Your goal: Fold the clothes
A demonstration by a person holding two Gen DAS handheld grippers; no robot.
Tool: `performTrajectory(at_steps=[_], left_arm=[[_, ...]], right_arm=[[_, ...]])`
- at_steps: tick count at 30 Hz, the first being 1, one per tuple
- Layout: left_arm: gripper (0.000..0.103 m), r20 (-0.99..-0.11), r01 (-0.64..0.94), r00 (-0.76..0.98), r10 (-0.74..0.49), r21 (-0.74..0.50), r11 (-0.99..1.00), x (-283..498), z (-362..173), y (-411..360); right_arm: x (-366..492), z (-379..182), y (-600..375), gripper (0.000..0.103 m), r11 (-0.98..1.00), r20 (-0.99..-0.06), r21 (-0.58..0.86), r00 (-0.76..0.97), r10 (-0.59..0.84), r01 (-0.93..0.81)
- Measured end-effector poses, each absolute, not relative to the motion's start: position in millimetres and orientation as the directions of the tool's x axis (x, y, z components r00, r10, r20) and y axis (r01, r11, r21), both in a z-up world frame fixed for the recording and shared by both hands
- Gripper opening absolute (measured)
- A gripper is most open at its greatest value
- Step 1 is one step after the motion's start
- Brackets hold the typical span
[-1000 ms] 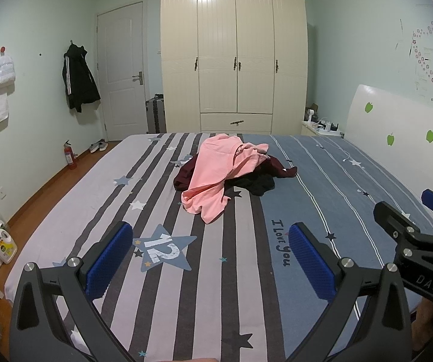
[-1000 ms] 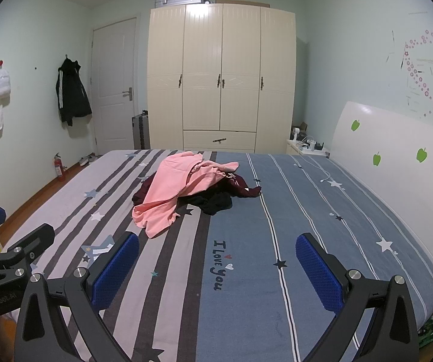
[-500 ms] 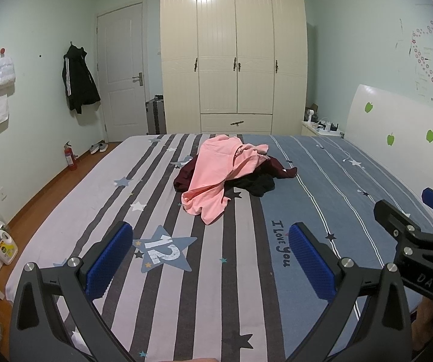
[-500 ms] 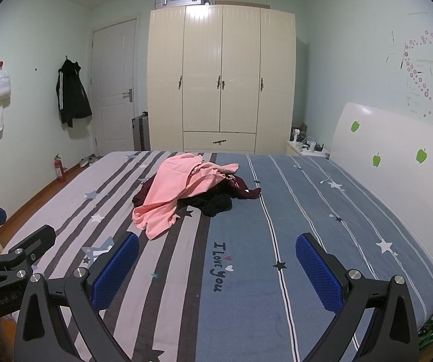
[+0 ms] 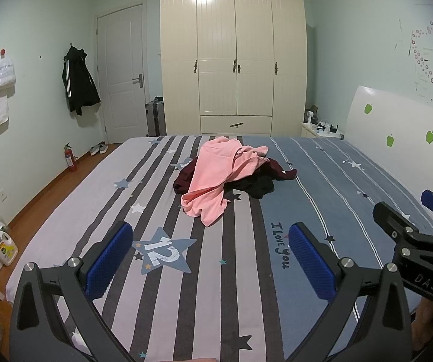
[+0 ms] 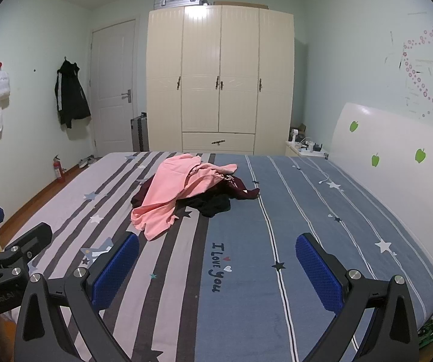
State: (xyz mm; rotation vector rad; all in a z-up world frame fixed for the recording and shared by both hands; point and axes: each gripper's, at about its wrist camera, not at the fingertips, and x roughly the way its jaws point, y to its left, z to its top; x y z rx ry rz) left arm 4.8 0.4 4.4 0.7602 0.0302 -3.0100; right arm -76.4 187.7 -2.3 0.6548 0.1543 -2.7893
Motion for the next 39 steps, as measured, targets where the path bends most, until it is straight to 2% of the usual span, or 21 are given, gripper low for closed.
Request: performTrajectory(at_steps=[39], left_arm=[[0.102,-0.47,0.061,-0.881,-0.05,-0.008,-0.998,6.7,7.3,5.8]], right_arm=[[-77.0,-2.8,193.2,0.102,-0.958,-0.449,-0.036,-0.861,-0.239,0.285]])
